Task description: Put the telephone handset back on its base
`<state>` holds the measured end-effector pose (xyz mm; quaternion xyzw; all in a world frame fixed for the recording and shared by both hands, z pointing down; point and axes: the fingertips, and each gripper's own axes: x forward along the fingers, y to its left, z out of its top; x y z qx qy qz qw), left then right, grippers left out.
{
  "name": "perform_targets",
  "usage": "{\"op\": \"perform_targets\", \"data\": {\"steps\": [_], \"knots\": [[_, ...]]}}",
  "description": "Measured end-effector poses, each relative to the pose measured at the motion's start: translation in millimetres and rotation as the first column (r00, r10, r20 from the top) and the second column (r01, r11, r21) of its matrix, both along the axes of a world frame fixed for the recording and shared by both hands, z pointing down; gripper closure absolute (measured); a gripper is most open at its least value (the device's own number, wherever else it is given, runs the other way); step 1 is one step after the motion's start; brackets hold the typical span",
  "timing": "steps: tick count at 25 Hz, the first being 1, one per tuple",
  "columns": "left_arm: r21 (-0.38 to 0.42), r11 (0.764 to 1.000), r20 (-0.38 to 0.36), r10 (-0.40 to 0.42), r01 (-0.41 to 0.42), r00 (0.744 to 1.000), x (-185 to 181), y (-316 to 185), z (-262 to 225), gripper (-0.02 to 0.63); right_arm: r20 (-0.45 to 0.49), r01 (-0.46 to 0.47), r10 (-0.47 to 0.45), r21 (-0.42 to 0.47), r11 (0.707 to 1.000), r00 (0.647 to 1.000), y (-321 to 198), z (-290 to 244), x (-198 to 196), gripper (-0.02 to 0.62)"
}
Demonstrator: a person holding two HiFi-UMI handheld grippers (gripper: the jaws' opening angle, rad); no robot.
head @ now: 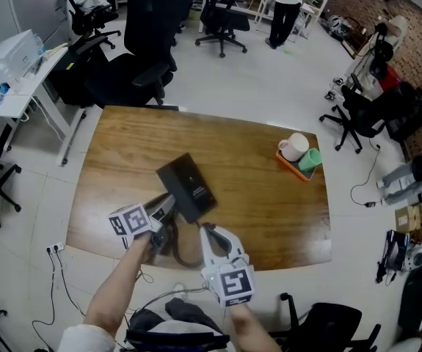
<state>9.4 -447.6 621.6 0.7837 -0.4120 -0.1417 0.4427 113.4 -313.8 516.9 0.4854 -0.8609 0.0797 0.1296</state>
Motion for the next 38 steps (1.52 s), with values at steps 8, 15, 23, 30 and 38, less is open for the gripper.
{"op": "perform_targets", "data": {"steps": [8, 15, 23, 30, 38], "knots": [[0.021, 1.0, 0.022, -0.016, 0.015, 1.0, -6, 6, -10, 0.517, 0.021, -0.011, 0.011, 0.002, 1.0, 1.0, 5, -9, -4, 0.591], [0.053, 0.999, 0.071, 0.005, -0.009, 0.997, -13, 24, -18, 0.574, 0.02, -0.002, 0.001, 0.023, 1.0, 1.0, 18, -17, -15, 0.592], [0.126, 0.988, 0.123, 0.071, -0.087, 0.99, -4, 62, -45, 0.603, 0.056, -0.035, 0.032, 0.049, 0.998, 0.998, 47, -35, -29, 0.592], [0.201, 0.968, 0.155, 0.121, -0.152, 0.98, 3, 106, -76, 0.606, 0.059, -0.061, 0.056, 0.073, 0.995, 0.997, 82, -46, -37, 0.591], [0.334, 0.921, 0.211, 0.132, -0.198, 0.969, -5, 178, -132, 0.606, 0.061, -0.061, 0.056, 0.093, 0.994, 0.997, 127, -59, -59, 0.591]]}}
